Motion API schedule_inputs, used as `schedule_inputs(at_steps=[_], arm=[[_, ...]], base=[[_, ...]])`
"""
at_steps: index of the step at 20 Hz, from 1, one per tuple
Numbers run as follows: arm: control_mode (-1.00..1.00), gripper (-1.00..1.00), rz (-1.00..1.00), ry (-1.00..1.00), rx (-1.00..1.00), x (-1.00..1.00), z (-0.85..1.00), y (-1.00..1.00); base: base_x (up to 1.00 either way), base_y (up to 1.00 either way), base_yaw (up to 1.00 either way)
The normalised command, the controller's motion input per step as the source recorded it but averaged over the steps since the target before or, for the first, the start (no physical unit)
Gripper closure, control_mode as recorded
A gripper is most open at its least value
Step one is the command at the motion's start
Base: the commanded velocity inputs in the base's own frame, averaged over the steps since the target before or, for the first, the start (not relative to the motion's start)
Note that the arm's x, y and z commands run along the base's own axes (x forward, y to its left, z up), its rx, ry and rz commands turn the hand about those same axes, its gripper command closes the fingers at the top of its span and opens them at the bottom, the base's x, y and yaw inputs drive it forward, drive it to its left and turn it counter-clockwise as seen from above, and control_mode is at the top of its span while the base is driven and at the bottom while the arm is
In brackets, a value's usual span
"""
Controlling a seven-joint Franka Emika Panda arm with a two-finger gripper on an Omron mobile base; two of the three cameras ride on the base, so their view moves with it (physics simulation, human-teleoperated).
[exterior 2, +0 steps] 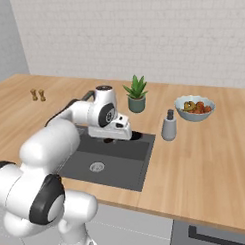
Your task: Pick the pan and sponge and place them into the sink. Then turn on the water.
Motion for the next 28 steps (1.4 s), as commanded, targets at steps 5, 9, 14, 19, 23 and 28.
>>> schedule_inputs(at_steps=[5, 9, 14, 19, 23, 28], arm=[[-1.0, 1.0, 0.32, 0.01, -0.01, 0.43, -0.26, -0.05], [-1.0, 1.0, 0.38, 0.0, 0.0, 0.18, -0.14, -0.24], [-1.0, 1.0, 0.22, 0.0, 0.0, 0.07, -0.19, -0.08], [-1.0, 1.0, 0.06, 0.01, 0.01, 0.02, -0.46, -0.1], [-1.0, 1.0, 0.04, 0.0, 0.04, 0.06, -0.24, -0.12], [-1.0, 1.0, 0.09, -0.02, 0.04, -0.27, -0.04, -0.21]], base=[[0.0, 0.0, 0.0], [0.0, 0.0, 0.0], [0.0, 0.0, 0.0], [0.0, 0.0, 0.0], [0.0, 0.0, 0.0], [0.0, 0.0, 0.0]])
